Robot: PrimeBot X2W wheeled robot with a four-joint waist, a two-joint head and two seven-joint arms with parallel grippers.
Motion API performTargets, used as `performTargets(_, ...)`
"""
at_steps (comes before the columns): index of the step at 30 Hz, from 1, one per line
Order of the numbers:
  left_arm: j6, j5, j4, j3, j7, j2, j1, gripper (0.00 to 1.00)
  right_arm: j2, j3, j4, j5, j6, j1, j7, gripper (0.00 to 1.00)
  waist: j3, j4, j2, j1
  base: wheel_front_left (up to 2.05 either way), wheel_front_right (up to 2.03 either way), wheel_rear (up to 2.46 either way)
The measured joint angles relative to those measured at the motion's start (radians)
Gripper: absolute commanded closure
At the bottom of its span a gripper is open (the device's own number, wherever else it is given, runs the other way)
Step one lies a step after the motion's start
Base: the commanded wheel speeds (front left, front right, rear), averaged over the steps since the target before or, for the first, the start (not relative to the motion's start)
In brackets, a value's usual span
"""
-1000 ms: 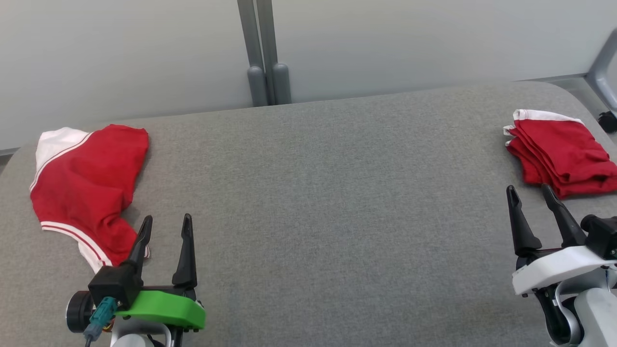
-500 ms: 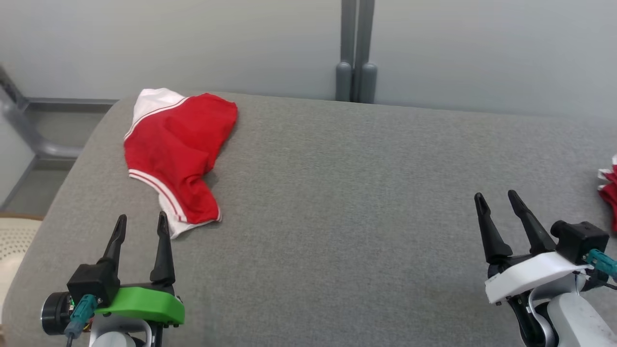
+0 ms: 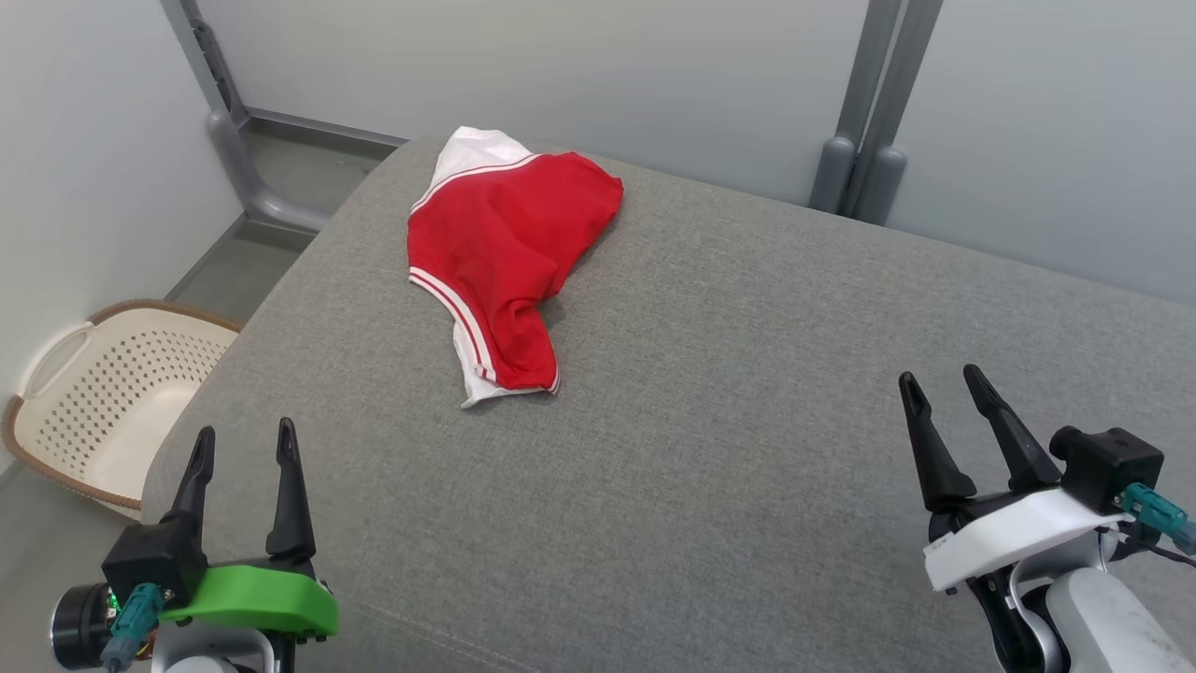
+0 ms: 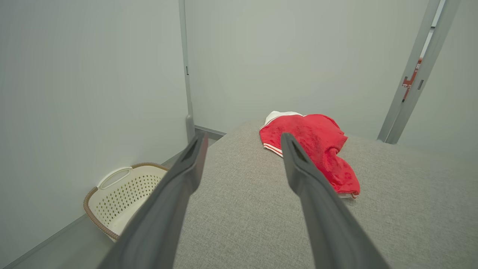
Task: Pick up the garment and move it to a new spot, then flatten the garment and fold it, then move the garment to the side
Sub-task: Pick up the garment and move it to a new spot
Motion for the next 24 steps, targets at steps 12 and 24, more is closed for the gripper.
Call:
performTargets(12, -0.024, -0.078, -0.025, -0.047, 0.378, 0.030, -0.188, 0.00, -0.048, 0.032, -0.053, 0.000, 0.000, -0.045, 0.000, 0.00, 0.065, -0.021, 0.0000, 0.0000, 0.00, 0.00, 0.00)
performTargets(24, -0.068, -0.247, 0.257, 0.010, 0.717, 0.130, -0.577, 0.00, -0.103, 0.096, -0.107, 0.015, 0.000, -0.160, 0.000, 0.00, 0.197, -0.171, 0.0000, 0.0000, 0.00, 0.00, 0.00)
